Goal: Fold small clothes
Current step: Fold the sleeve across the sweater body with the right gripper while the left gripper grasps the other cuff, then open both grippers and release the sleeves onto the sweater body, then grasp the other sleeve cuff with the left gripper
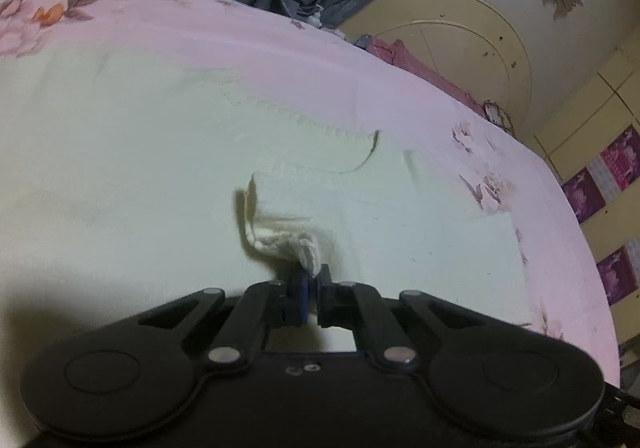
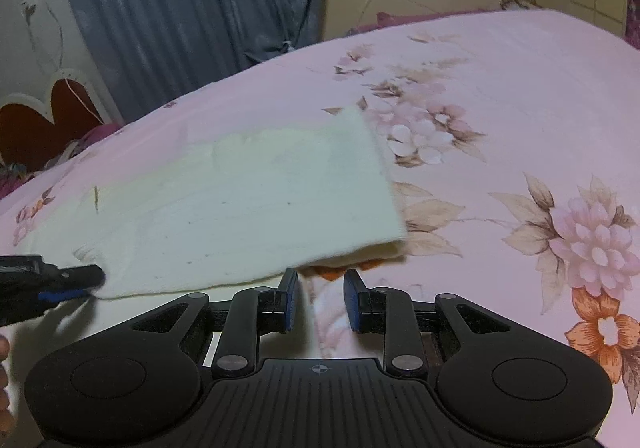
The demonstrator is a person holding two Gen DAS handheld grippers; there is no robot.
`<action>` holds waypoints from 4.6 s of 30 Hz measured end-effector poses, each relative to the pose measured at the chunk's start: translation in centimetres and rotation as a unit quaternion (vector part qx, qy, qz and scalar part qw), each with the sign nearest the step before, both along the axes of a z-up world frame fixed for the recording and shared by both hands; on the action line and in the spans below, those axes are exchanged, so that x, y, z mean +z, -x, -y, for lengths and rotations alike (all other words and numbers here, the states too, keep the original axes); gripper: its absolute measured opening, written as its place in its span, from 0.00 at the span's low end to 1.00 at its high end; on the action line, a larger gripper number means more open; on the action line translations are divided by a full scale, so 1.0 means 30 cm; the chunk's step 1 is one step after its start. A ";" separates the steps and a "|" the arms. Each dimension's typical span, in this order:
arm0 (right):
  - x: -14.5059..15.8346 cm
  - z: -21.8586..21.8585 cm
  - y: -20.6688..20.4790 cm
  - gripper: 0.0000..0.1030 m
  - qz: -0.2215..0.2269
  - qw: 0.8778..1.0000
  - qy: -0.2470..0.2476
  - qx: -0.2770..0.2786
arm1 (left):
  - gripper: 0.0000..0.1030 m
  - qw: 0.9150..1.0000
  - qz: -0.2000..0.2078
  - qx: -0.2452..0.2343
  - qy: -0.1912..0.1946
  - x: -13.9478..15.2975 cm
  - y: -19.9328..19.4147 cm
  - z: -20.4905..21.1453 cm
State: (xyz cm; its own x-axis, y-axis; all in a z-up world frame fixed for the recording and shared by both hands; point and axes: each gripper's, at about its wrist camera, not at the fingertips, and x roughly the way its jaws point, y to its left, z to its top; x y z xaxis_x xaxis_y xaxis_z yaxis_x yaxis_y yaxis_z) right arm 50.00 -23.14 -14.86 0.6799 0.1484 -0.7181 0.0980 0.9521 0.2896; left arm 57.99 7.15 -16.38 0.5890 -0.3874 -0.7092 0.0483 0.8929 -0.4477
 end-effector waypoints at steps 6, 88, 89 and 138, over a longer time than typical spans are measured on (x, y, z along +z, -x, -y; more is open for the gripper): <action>-0.006 0.005 -0.020 0.26 -0.002 1.000 -0.012 0.006 | 0.03 0.997 0.073 0.020 -0.027 0.132 0.050 -0.139; 0.016 -0.166 -0.090 0.07 -0.017 0.986 0.123 0.112 | 0.39 0.978 0.092 0.040 -0.185 0.042 0.180 -0.161; 0.034 -0.171 -0.085 0.07 -0.011 0.987 0.119 0.109 | 0.41 0.978 0.094 0.040 -0.182 0.047 0.183 -0.171; 0.141 -0.601 -0.087 0.50 0.054 0.985 0.095 0.136 | 0.36 0.886 0.079 0.456 0.033 0.011 0.586 -1.381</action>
State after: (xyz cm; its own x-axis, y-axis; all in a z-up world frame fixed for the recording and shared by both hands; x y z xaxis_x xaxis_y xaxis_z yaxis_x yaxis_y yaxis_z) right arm 52.60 -5.11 -10.63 0.7069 0.2051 -0.6769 -0.1896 0.9770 0.0980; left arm 40.41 48.57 -16.06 0.7681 0.2630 -0.5838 -0.6130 0.5655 -0.5517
